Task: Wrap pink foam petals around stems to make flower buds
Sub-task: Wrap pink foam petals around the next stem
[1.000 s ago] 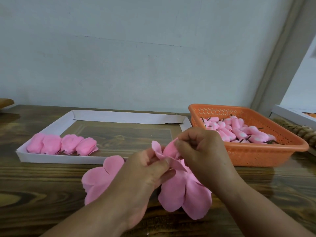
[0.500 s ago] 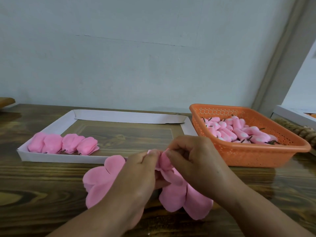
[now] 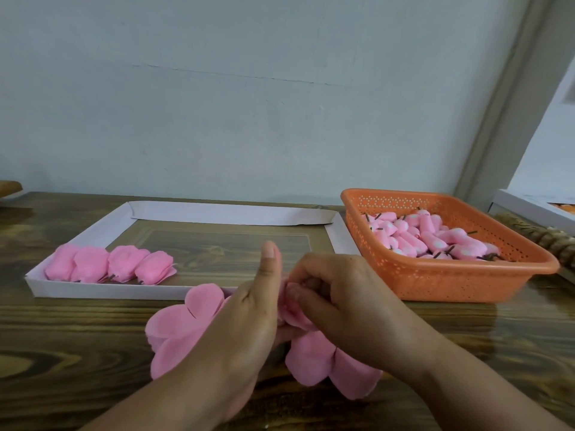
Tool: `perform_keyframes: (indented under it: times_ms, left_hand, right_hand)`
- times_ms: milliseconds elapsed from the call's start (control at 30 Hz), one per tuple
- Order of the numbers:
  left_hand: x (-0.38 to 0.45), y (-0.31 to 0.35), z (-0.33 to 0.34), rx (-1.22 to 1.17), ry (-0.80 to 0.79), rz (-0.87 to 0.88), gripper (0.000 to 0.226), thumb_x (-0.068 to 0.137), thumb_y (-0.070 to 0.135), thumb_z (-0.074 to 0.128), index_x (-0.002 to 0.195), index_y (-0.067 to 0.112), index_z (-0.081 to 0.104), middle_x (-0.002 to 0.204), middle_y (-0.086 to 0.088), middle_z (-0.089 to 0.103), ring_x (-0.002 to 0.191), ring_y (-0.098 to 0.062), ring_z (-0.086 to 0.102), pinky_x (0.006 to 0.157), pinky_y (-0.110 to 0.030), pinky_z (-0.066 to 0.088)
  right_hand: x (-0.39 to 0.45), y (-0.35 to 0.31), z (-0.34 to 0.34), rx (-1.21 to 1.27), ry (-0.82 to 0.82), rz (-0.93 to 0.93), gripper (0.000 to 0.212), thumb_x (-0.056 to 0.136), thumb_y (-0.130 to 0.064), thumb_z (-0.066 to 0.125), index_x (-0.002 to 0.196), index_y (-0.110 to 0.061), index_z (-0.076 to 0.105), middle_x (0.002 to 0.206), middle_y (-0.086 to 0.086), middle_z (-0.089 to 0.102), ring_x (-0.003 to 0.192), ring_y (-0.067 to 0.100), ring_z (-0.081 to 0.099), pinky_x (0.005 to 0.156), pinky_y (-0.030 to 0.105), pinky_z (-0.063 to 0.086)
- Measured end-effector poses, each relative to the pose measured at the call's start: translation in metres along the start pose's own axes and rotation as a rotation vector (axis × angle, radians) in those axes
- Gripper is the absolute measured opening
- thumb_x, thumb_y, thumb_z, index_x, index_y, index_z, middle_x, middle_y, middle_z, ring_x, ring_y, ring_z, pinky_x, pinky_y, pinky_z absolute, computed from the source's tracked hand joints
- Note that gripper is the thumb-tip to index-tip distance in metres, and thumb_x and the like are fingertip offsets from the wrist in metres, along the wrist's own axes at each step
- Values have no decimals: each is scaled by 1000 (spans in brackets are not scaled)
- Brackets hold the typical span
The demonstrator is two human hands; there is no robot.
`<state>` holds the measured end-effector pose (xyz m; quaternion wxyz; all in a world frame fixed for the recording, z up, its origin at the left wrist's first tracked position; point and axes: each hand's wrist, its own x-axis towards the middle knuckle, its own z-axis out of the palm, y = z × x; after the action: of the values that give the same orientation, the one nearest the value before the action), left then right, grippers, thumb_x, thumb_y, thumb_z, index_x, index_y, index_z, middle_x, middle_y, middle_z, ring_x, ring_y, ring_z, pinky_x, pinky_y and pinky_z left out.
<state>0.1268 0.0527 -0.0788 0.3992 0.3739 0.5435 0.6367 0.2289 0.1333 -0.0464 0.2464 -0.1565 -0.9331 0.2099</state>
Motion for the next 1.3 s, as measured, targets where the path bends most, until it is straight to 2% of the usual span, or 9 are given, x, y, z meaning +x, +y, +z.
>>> perform_keyframes:
  times_ms: [267, 467, 533, 600, 667, 733, 900, 1167, 1300]
  left_hand:
    - [-3, 2, -2, -7, -71, 4, 72, 55, 82, 29, 78, 33, 77, 92, -12, 75, 92, -21, 72, 77, -29, 57]
    - [-5, 8, -5, -39, -140, -55, 83, 66, 77, 29, 100, 16, 74, 100, -15, 73, 98, -25, 70, 90, -39, 53]
    - [-1, 9, -9, -72, -102, -78, 71, 85, 64, 28, 113, 10, 65, 100, -16, 73, 96, -29, 70, 90, -44, 54]
    - [2, 12, -11, -104, -43, -119, 43, 101, 35, 35, 112, 3, 60, 95, -19, 73, 89, -32, 71, 83, -42, 57]
    - [2, 12, -12, -101, -23, -165, 23, 98, 11, 44, 105, -2, 62, 91, -21, 73, 82, -30, 72, 72, -36, 60]
    - [2, 12, -13, -109, -24, -191, 16, 88, 4, 56, 101, -4, 62, 89, -22, 73, 78, -28, 72, 68, -33, 60]
    - [2, 9, -13, -174, -91, -200, 42, 62, 16, 70, 99, -2, 67, 89, -19, 73, 75, -24, 71, 66, -29, 59]
    - [2, 8, -14, -228, -129, -234, 35, 65, 14, 69, 97, 1, 73, 94, -18, 73, 79, -23, 72, 65, -26, 58]
    - [3, 15, -15, -313, -122, -269, 27, 68, 12, 67, 91, -1, 74, 92, -20, 72, 72, -21, 71, 63, -27, 59]
  right_hand:
    - [0, 1, 1, -12, 2, 7, 11, 88, -14, 56, 95, -21, 60, 53, -11, 47, 54, 3, 46, 53, 16, 30]
    - [-1, 0, -3, 75, 12, 44, 7, 85, -11, 59, 80, -14, 63, 58, 1, 59, 52, 6, 49, 48, 19, 36]
    - [1, 2, -8, 278, 55, 114, 16, 84, -3, 61, 71, -12, 62, 55, 6, 62, 46, 6, 51, 45, 21, 38]
    - [2, 6, -14, 468, 86, 186, 23, 83, 3, 61, 66, -11, 61, 48, 2, 60, 40, 5, 50, 41, 17, 37]
    - [2, 8, -15, 563, 91, 233, 25, 83, 4, 62, 65, -13, 61, 46, 1, 58, 36, 6, 47, 39, 18, 36]
    - [2, 9, -13, 598, 96, 254, 26, 83, 4, 63, 64, -14, 61, 47, 3, 58, 35, 9, 45, 37, 18, 35]
    - [2, 10, -13, 644, 73, 263, 23, 82, 2, 63, 64, -12, 63, 50, 8, 60, 39, 14, 47, 38, 21, 35]
    - [3, 20, -20, 765, -72, 259, 3, 78, -5, 67, 78, -2, 68, 58, 12, 61, 46, 17, 49, 43, 23, 40]
    - [2, 36, -34, 777, -121, 275, 36, 64, -3, 62, 99, -9, 65, 74, 8, 62, 62, 18, 54, 52, 27, 42]
